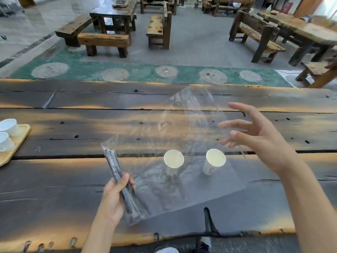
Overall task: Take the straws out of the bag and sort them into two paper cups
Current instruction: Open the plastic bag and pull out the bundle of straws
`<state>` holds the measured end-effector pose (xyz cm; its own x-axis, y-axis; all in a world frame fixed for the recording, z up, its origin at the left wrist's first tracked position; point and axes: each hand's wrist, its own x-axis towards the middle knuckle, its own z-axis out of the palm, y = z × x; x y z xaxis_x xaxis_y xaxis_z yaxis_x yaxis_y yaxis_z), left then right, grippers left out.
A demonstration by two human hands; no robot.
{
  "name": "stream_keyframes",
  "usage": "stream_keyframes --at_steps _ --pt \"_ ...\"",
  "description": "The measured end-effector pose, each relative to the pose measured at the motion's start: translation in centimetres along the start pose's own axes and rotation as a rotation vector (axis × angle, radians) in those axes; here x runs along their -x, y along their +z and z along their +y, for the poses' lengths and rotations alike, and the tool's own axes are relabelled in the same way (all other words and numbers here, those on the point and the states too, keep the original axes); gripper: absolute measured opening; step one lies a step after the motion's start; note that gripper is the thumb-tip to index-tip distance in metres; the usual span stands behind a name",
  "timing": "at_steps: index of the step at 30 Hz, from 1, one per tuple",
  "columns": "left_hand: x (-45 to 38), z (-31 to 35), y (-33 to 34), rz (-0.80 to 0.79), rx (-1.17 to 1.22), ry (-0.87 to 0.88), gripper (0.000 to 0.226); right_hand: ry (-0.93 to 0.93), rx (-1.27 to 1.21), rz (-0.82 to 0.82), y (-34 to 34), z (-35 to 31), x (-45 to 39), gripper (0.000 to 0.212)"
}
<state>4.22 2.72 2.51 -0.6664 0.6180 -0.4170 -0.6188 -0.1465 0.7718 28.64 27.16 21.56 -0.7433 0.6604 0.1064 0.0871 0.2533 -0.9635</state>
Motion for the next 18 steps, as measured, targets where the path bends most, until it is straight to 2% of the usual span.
stream_keyframes --at_steps 3,6,13,16,18 --pt "0.4 0.7 -0.5 -0.01 -0.091 0.031 0.01 0.037 0.149 -0.057 1.1 0.4 -1.1 0.05" --pt "0.9 1.2 -0.8 -0.02 -0.12 0.065 0.013 0.067 0.216 0.002 2.1 1.6 -1.6 0.035" --pt "1.2 1.4 -1.6 0.018 -0.179 0.186 0.018 0.25 0.175 0.103 4.1 3.5 -1.9 0.032" --pt "1.3 1.4 -1.6 0.032 -0.198 0.214 0.018 0.31 0.162 0.087 4.6 3.6 -2.0 0.018" --pt "1.3 1.4 -1.5 0.035 -0.203 0.217 0.017 0.318 0.202 0.053 4.8 3.8 -2.1 0.022"
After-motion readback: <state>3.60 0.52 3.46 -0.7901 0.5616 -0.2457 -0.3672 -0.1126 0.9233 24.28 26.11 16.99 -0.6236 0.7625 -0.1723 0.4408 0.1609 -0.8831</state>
